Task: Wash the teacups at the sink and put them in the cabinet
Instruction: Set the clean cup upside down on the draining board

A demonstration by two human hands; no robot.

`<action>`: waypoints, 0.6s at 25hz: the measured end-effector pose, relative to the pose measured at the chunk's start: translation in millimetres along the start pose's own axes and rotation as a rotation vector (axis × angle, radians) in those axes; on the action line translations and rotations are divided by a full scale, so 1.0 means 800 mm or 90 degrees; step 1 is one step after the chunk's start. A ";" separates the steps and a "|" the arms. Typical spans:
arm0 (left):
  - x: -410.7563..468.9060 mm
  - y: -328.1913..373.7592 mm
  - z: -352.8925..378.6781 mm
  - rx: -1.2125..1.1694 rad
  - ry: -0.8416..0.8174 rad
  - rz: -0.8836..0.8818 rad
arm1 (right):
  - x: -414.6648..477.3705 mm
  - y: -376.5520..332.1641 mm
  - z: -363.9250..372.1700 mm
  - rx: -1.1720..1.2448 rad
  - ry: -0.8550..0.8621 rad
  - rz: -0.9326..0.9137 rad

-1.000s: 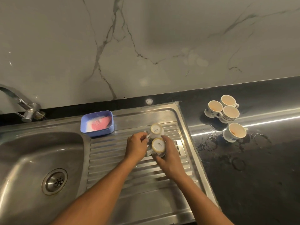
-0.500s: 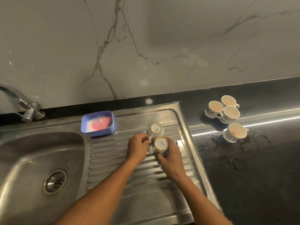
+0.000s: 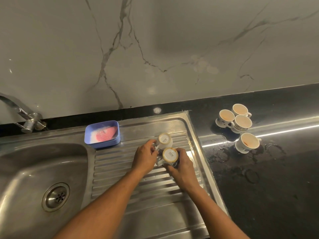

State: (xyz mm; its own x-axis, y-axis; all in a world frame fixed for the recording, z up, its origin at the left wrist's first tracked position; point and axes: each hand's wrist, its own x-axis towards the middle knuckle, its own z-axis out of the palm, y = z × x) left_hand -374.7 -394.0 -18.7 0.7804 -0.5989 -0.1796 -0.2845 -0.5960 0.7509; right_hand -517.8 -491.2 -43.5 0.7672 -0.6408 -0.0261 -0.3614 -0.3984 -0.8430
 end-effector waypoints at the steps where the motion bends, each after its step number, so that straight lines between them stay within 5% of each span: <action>1: 0.001 -0.001 0.000 0.001 0.004 0.002 | 0.000 0.000 0.000 0.003 0.002 -0.001; 15: -0.001 -0.010 0.008 -0.007 0.046 0.047 | -0.008 -0.004 0.007 -0.006 0.022 -0.025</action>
State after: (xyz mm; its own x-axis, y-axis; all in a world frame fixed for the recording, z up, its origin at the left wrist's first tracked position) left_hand -376.8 -392.5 -28.8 0.7959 -0.6004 -0.0777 -0.3366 -0.5454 0.7676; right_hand -518.3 -482.2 -43.8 0.7626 -0.6463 0.0261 -0.3355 -0.4297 -0.8383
